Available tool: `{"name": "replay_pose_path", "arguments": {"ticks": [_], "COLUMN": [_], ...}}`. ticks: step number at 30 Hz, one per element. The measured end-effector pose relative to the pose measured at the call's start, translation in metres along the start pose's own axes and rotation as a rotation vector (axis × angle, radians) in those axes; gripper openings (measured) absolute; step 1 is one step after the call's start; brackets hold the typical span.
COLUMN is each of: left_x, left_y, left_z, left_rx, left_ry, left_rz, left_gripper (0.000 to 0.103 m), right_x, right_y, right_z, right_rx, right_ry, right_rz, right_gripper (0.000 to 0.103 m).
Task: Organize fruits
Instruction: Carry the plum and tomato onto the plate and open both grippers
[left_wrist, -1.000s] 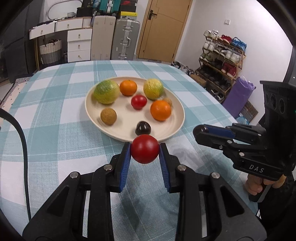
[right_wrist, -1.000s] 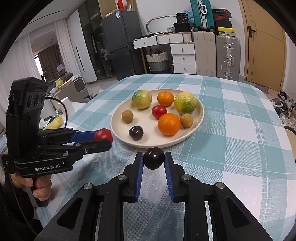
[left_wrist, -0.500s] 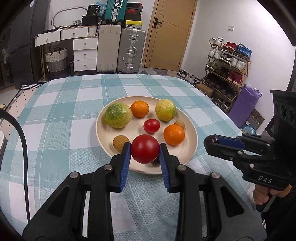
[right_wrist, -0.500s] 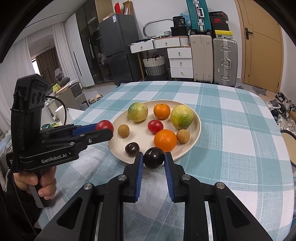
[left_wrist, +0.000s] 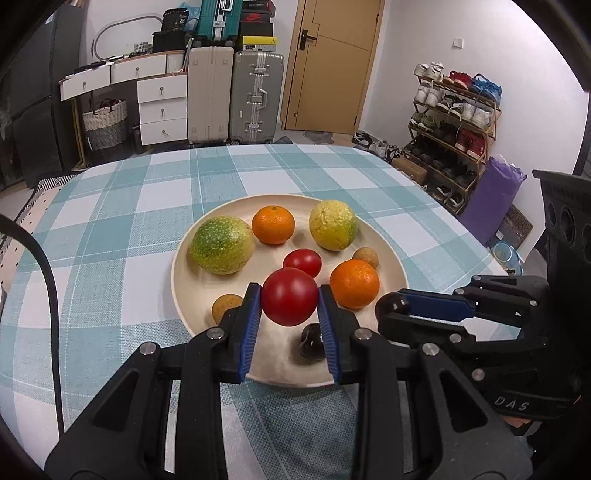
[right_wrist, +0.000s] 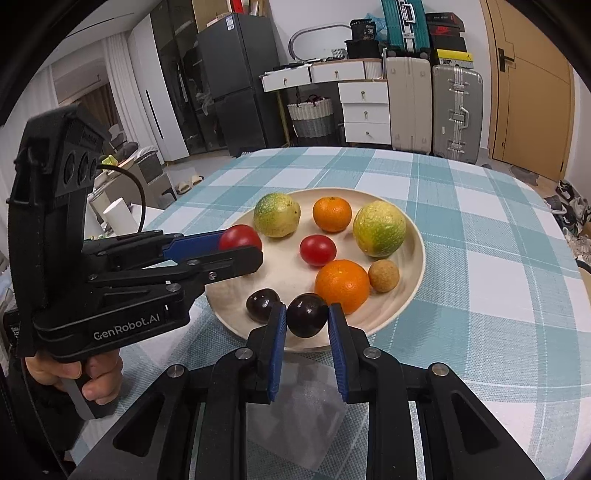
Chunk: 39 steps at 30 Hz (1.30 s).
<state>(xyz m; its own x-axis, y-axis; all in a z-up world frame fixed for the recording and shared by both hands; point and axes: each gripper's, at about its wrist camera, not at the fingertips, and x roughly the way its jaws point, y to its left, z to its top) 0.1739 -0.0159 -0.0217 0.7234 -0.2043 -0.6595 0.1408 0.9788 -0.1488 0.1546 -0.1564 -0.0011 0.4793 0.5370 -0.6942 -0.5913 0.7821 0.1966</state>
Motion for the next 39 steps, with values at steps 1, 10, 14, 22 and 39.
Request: {"name": "replay_pose_path", "arguments": {"ticks": [1,10,14,22,39], "left_x": [0.003,0.014,0.016,0.001,-0.070], "left_y": [0.000,0.004,0.005,0.003,0.009], "left_z": [0.000,-0.003,-0.004,-0.004,-0.026], "left_rx": [0.001,-0.010,-0.012,-0.015,-0.047], "left_ry": [0.003,0.020,0.031,-0.012,-0.137], "left_rz": [0.003,0.010,0.007,0.007,0.072], "left_gripper": [0.028,0.028,0.028,0.033,0.099], "right_x": [0.003,0.016,0.018,0.007,-0.042], "right_y": [0.000,-0.001,0.000,0.002,-0.012], "right_z": [0.000,0.001,0.002,0.000,-0.011], "right_rx": [-0.001,-0.007,-0.014,-0.025,0.019], "right_ry": [0.005,0.025,0.026,0.003,-0.148], "right_rz": [0.002,-0.006,-0.010,-0.023,-0.036], "right_gripper": [0.023,0.023,0.024,0.038,0.103]}}
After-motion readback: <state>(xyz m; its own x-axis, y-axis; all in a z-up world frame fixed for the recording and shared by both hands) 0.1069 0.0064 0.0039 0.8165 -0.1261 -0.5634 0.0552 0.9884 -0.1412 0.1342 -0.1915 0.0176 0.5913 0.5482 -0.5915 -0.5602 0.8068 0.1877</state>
